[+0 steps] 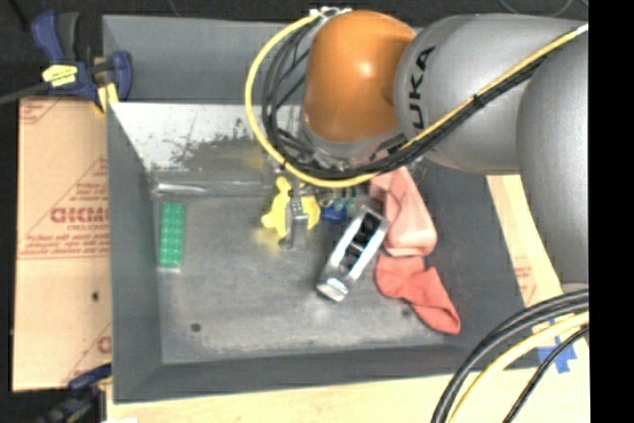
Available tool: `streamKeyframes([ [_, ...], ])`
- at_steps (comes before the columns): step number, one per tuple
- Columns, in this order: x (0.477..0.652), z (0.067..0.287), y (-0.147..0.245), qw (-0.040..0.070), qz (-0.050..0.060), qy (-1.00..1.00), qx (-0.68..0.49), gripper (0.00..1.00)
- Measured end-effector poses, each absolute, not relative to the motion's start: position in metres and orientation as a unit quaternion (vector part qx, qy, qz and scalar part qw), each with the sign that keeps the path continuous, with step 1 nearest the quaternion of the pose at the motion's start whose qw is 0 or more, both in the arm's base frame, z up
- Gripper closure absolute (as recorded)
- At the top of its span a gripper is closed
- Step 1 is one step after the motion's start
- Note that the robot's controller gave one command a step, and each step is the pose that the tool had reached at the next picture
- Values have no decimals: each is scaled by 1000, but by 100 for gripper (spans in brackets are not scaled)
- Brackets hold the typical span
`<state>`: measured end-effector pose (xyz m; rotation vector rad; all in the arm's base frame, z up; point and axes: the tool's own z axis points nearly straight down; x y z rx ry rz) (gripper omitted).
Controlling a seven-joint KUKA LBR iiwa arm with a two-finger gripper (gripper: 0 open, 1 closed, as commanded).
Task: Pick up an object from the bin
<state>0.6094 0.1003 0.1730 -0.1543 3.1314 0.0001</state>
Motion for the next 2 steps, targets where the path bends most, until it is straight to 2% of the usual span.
streamKeyframes([
  [1,636,91,40,5,2,999,35,0],
  [2,646,71,28,6,0,998,-62,0],
])
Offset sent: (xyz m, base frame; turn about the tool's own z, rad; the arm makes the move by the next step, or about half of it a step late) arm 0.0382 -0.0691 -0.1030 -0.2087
